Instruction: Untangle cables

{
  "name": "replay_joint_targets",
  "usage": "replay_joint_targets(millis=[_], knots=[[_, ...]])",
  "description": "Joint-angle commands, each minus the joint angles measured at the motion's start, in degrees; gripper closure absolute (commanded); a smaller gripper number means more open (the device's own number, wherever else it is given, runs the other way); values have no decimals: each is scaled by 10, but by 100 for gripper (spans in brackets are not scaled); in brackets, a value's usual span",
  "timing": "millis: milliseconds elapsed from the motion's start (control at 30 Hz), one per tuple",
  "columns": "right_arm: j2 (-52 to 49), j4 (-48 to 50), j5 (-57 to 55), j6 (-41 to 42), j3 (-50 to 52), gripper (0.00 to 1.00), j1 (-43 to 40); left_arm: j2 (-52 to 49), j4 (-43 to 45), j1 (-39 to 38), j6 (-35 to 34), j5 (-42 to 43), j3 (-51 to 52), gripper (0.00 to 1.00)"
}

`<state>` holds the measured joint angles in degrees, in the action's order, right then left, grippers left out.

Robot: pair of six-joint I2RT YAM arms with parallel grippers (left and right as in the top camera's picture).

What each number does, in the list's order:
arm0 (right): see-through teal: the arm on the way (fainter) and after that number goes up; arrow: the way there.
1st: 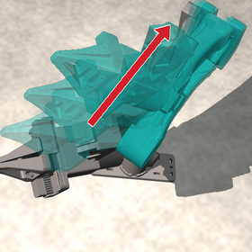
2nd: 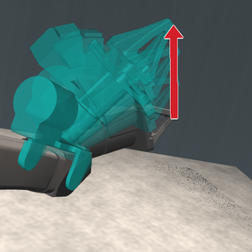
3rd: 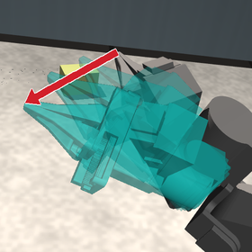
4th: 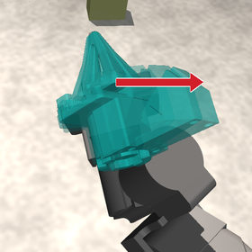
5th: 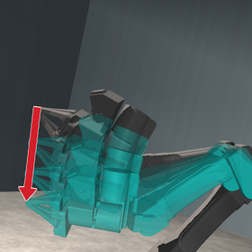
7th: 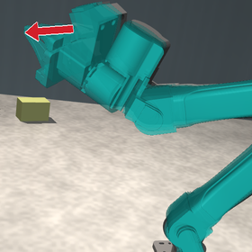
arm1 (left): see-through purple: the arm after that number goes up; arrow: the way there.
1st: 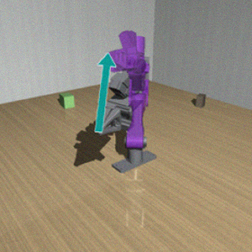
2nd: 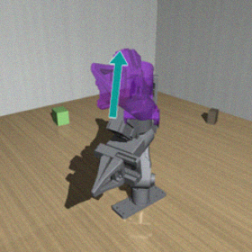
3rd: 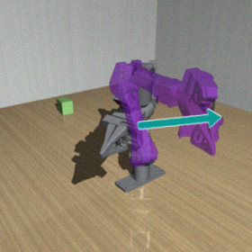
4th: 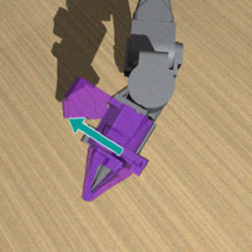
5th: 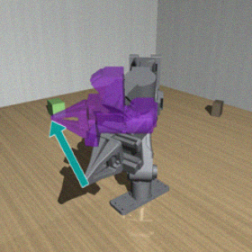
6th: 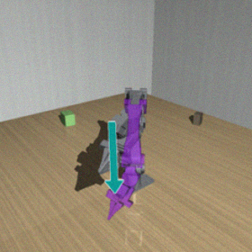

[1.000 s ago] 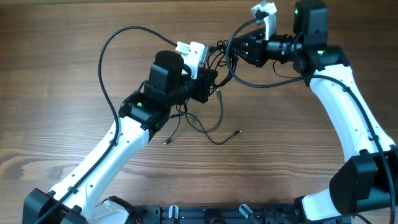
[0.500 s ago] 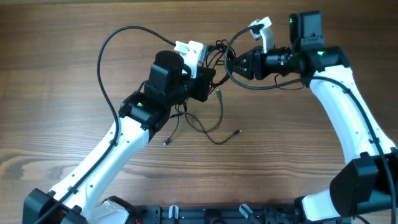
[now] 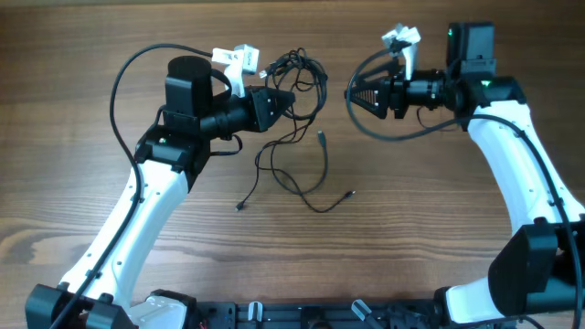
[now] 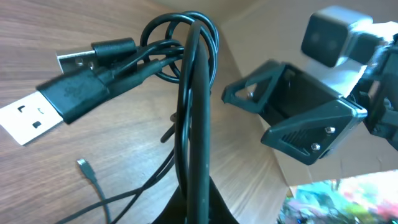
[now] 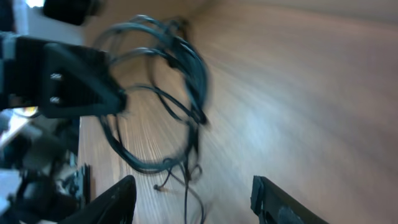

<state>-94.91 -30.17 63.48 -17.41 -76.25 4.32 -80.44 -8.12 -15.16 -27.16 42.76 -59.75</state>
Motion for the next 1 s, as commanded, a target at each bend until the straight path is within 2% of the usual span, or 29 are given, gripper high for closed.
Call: replay_joint_targets(millis=[0,167,333,400,500,567,633,700,800,833,900,967], knots=[[14,30,64,-64,0,39,21,5,1,-17,-3,28,-3,96],[14,47,76,-65,0,40,22,5,-7,-25,-3,26,-3,96],[14,48,38,-66,0,43,28,4,-7,-35,-4,26,-3,96],[14,43,-58,-66,0,43,49,4,-7,-35,-8,29,-3,96],[14,23,-94,-74,0,46,69,4,-7,-35,-8,29,-3,96],[14,1,-162,-81,0,52,79,4,-6,-35,-8,29,-3,96],[13,-3,-178,-82,0,55,87,4,1,-35,-8,34,-3,96],[4,-3,-224,-81,0,63,101,4,8,-35,-8,51,-3,96],[-8,2,-230,-81,0,70,115,4,8,-35,-8,57,-3,96],[-8,10,-230,-80,0,76,115,4,8,-35,-8,59,-3,96],[-8,28,-230,-78,0,95,115,4,8,-35,-8,59,-3,96],[-4,30,-241,-58,-1,96,112,4,8,-35,-5,56,-3,96]])
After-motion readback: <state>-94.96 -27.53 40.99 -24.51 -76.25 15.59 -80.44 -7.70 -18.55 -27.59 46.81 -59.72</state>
